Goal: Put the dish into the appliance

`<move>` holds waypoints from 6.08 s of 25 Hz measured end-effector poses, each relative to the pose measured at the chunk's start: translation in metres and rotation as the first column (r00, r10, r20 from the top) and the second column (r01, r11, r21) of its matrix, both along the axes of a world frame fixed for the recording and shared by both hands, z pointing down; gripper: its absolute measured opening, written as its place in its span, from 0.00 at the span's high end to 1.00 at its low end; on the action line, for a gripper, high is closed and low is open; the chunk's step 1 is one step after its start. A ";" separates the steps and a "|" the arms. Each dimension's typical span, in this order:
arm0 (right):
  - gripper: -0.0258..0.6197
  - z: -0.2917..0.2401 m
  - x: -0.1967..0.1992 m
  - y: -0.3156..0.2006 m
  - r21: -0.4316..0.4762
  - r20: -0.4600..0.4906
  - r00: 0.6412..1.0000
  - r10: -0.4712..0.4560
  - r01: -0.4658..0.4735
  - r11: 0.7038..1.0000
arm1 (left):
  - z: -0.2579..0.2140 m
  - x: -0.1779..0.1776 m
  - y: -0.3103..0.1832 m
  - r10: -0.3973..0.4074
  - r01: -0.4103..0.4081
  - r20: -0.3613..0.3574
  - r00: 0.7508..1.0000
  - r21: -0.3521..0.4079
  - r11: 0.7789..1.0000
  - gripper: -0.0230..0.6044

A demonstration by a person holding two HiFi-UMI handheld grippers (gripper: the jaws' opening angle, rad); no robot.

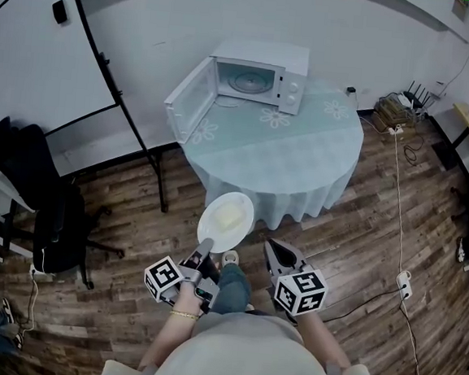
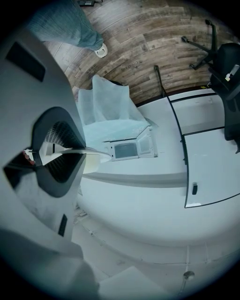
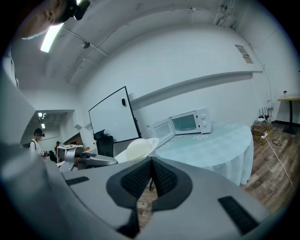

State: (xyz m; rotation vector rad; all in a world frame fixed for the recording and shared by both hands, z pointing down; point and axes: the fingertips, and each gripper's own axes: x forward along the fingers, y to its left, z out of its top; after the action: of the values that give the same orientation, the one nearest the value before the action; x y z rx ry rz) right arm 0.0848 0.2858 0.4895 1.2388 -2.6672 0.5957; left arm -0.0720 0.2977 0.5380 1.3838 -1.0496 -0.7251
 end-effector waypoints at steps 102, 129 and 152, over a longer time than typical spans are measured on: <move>0.95 0.025 -0.054 -0.541 -0.051 -0.119 0.993 0.023 -0.030 0.998 | 0.070 -0.043 -0.634 0.012 -0.009 0.024 1.000 -0.092 0.996 0.90; 0.95 0.042 -0.056 -0.565 -0.098 -0.121 0.993 0.004 -0.016 0.995 | 0.112 -0.053 -0.700 -0.038 0.045 0.041 0.998 -0.173 0.984 0.90; 0.95 0.049 -0.052 -0.580 -0.108 -0.114 0.993 0.030 -0.043 0.993 | 0.124 -0.043 -0.753 -0.054 0.064 0.057 0.997 -0.189 0.980 0.90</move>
State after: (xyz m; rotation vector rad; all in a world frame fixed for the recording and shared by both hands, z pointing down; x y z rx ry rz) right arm 0.0327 -0.2938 0.5389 1.2545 -2.4895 0.6495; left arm -0.1152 -0.4550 0.6624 1.2167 -1.1736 -0.6173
